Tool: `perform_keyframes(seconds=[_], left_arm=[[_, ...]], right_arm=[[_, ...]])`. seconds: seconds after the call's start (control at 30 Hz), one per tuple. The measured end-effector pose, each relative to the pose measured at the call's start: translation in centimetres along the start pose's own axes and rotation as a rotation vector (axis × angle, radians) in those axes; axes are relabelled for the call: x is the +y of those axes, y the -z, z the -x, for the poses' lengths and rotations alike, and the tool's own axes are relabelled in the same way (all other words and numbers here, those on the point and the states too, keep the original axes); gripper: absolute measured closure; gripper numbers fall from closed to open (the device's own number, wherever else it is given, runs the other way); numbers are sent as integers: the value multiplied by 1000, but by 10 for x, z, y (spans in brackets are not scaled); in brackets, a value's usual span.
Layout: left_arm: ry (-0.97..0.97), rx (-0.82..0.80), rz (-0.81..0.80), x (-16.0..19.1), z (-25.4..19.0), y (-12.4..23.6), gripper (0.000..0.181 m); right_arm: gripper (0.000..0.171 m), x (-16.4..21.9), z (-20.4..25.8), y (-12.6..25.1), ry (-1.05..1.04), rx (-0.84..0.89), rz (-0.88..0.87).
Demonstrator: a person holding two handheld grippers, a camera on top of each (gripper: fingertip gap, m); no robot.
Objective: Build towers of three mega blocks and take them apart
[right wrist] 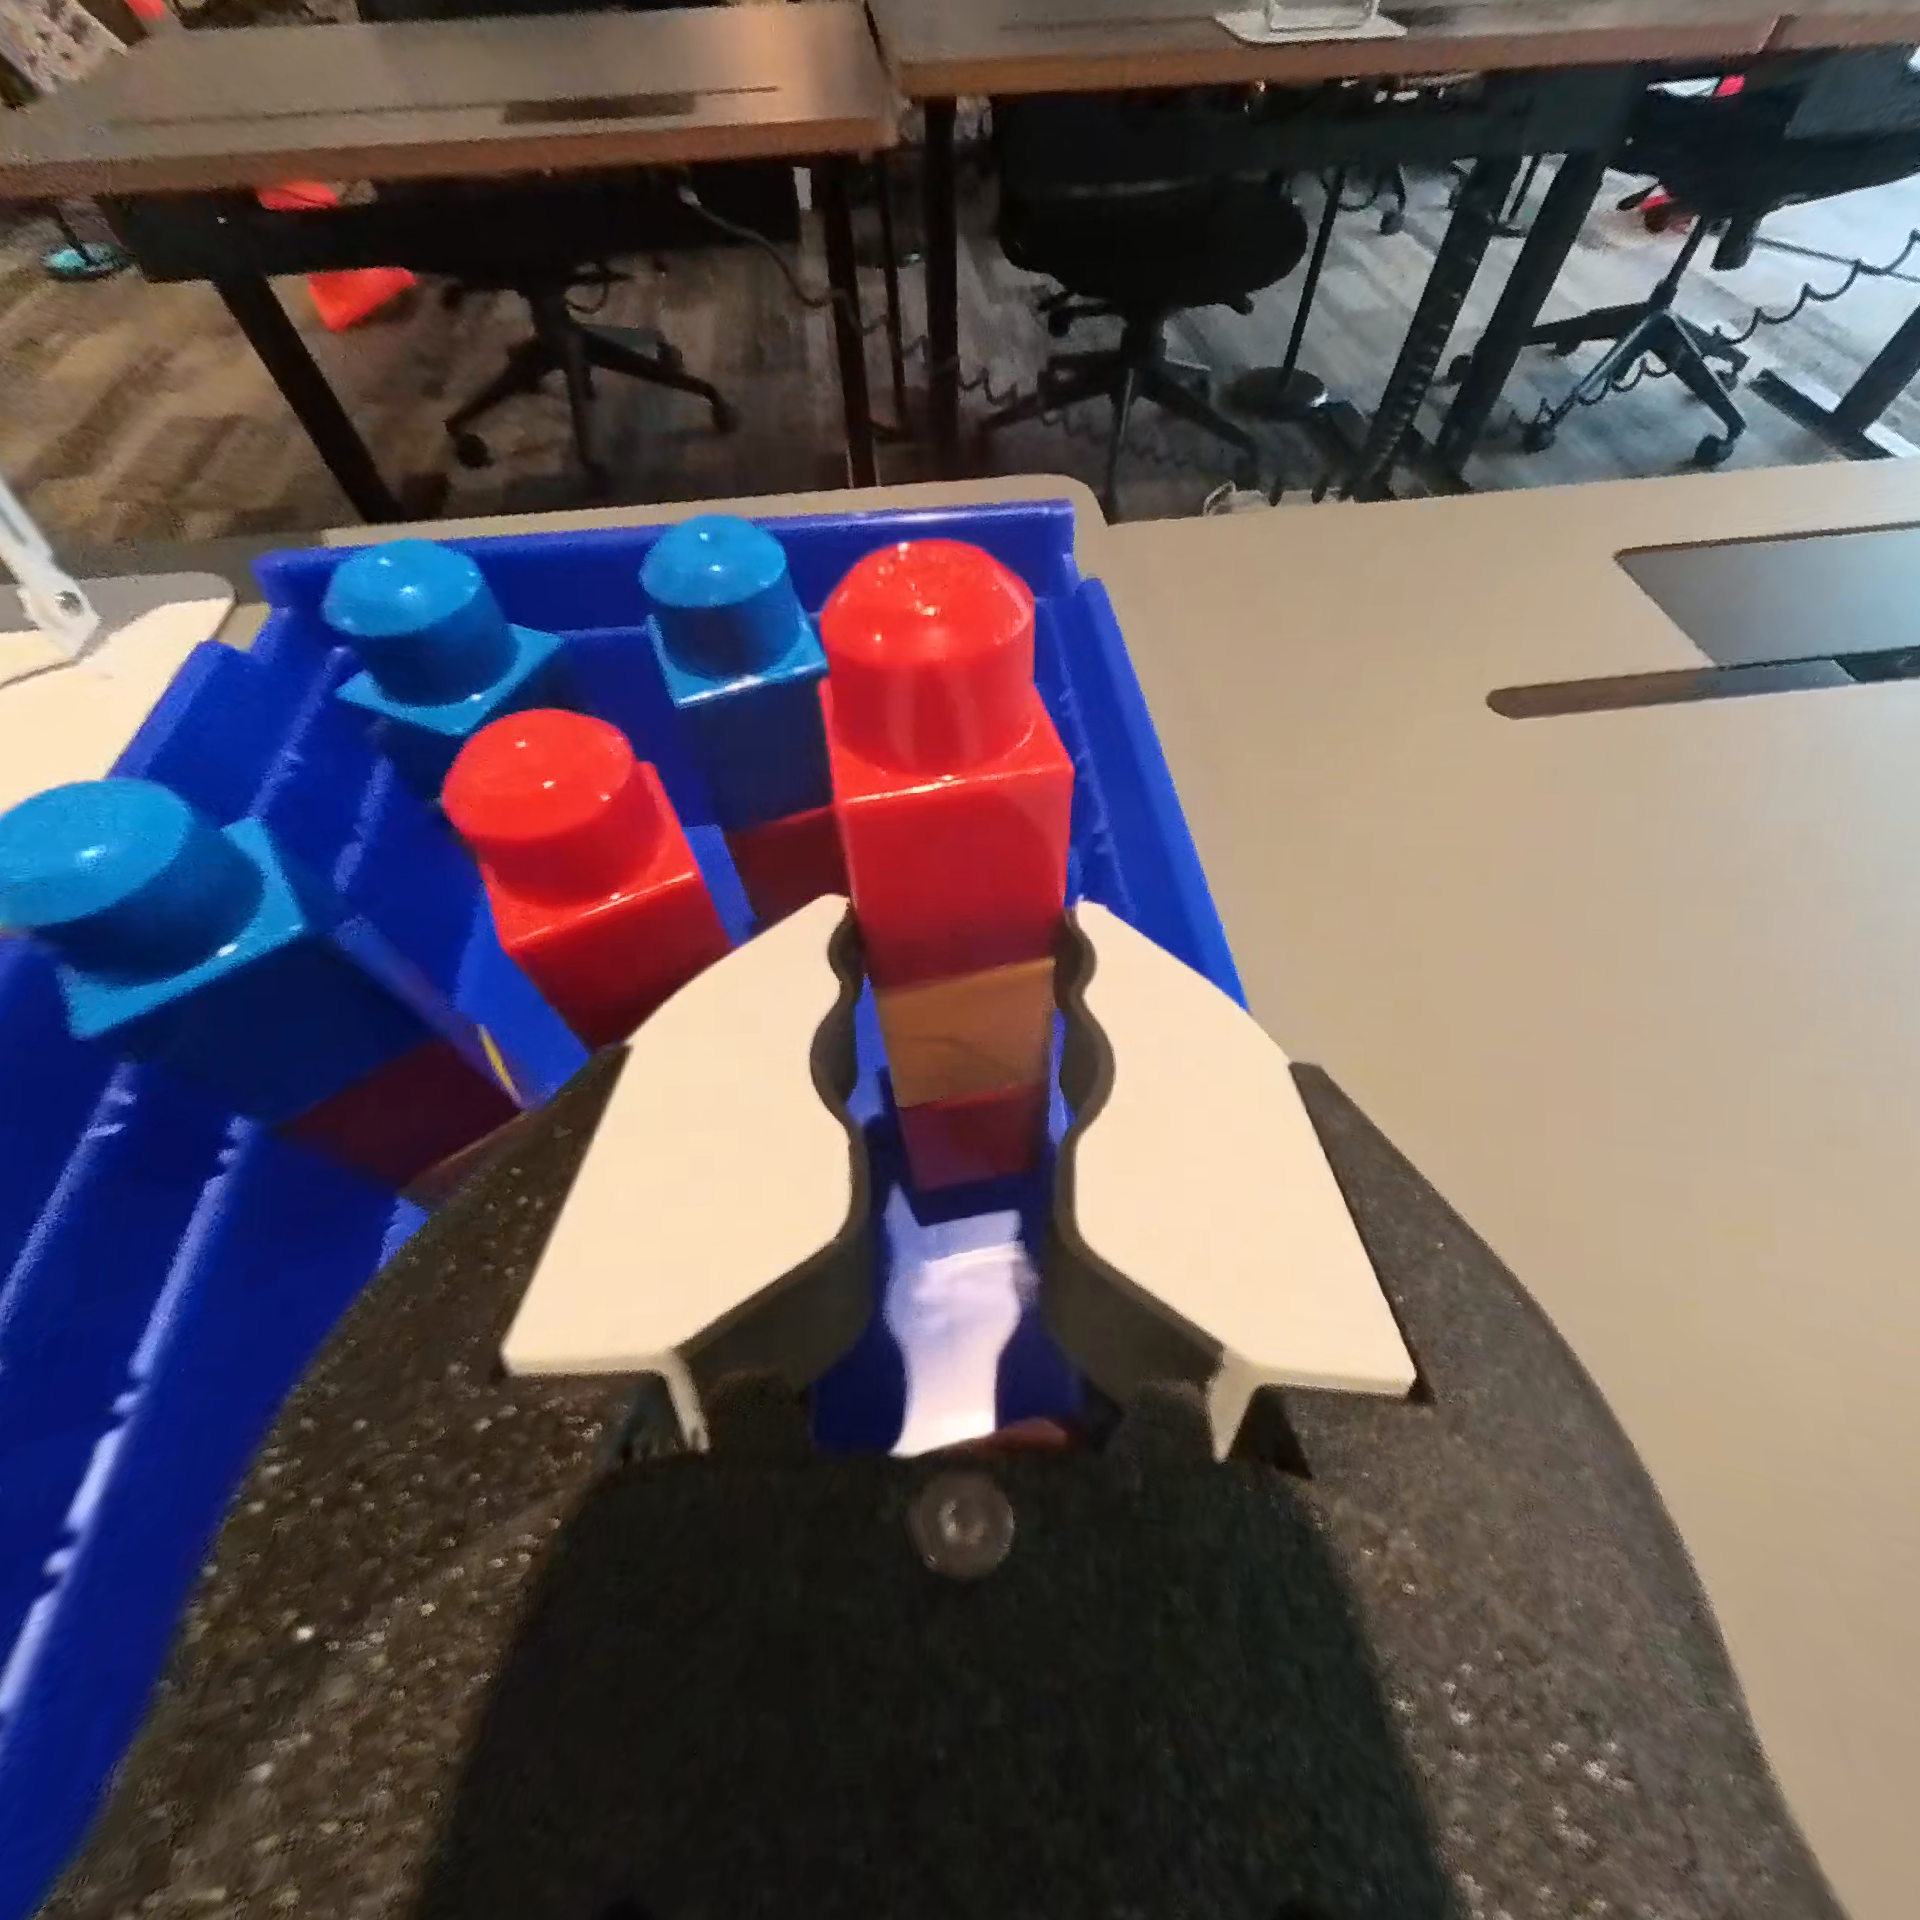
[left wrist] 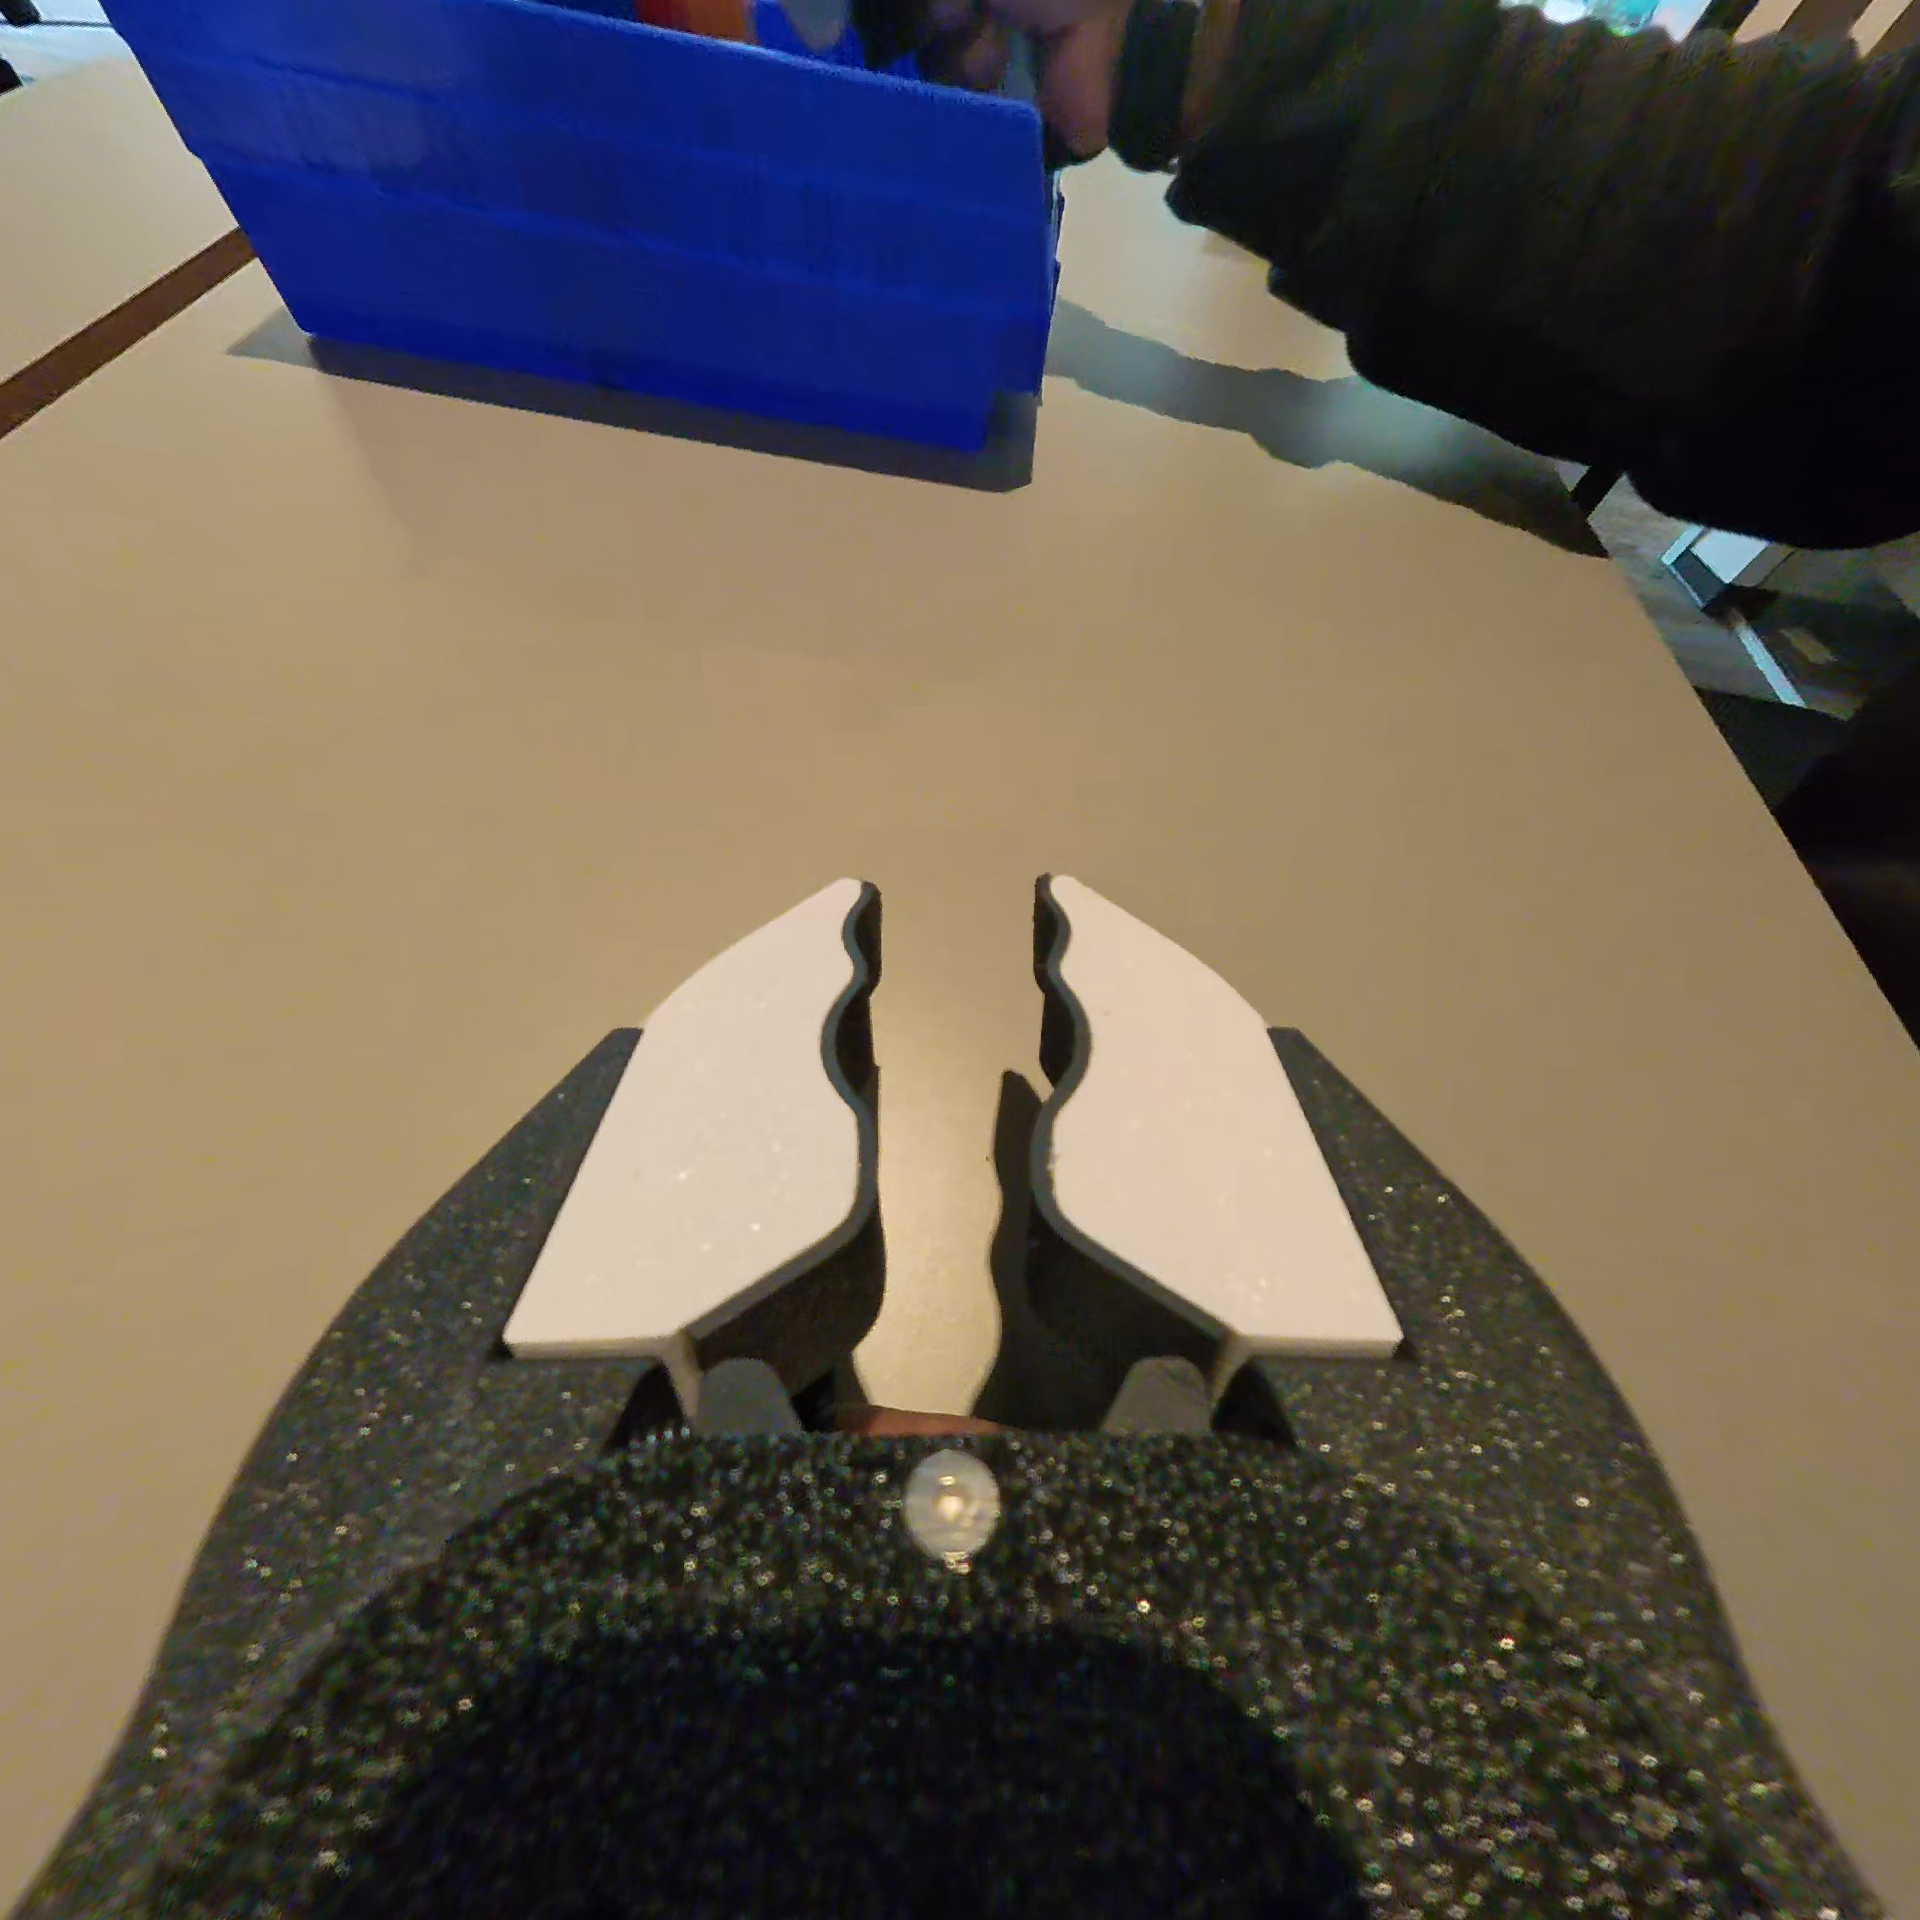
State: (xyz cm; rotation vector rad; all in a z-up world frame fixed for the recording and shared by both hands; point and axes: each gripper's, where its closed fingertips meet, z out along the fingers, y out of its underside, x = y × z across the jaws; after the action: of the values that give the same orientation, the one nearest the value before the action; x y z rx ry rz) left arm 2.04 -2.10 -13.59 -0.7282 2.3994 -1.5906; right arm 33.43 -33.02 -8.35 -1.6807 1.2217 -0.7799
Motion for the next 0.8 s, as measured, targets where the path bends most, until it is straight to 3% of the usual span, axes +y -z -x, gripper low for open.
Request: perform_keyframes(seconds=[0.37,0.8], left_arm=[[0,22,-7,-1,-2,1,155],[-14,24,0,1,-4,1,155]], right_arm=[[135,17,3,-25,42,14,108],[135,26,3,-15,48,-9,205]])
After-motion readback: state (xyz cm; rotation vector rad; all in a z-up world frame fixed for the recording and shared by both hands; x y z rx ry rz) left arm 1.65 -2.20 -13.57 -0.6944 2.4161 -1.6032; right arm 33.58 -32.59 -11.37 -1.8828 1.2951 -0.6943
